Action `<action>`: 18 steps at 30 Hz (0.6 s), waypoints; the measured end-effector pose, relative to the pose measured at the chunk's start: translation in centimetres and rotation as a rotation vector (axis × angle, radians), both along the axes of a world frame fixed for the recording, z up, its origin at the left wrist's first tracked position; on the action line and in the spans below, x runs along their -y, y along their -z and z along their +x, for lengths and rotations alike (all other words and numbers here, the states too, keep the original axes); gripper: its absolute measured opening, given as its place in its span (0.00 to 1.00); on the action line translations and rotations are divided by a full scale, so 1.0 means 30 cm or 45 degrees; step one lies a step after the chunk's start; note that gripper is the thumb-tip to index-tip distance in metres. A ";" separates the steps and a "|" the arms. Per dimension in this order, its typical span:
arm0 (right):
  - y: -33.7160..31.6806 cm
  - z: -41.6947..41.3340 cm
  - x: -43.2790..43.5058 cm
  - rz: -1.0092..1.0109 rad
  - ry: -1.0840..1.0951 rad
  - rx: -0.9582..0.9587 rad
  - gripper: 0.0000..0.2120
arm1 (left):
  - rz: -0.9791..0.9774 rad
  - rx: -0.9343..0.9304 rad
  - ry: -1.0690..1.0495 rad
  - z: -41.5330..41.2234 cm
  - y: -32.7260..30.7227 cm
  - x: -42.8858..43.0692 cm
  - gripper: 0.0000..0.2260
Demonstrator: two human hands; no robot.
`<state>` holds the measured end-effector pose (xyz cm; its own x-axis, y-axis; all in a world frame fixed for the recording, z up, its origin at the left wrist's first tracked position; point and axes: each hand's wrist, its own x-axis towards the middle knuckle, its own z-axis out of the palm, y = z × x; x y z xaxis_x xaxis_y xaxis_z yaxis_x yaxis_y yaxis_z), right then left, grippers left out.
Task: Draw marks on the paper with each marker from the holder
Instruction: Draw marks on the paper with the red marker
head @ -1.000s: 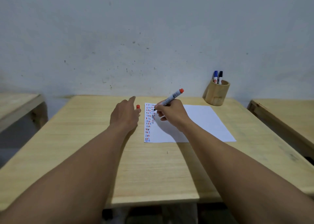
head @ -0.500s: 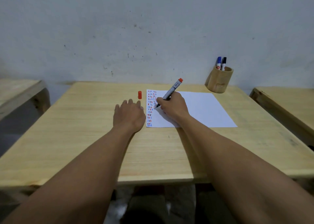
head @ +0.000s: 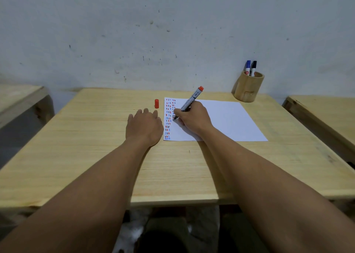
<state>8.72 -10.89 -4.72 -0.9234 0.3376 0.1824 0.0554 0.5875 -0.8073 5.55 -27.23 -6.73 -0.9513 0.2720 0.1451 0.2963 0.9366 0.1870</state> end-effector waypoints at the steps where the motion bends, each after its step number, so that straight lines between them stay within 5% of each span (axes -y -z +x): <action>1: 0.001 -0.001 0.000 0.005 -0.001 0.005 0.11 | -0.001 0.001 0.000 -0.002 0.000 0.001 0.23; 11: -0.006 0.002 -0.014 -0.174 0.042 -0.023 0.12 | 0.150 -0.126 -0.025 0.007 -0.020 -0.002 0.18; 18: -0.019 -0.020 -0.038 -0.426 0.071 -0.028 0.15 | 0.474 -0.137 -0.218 -0.065 -0.073 -0.024 0.15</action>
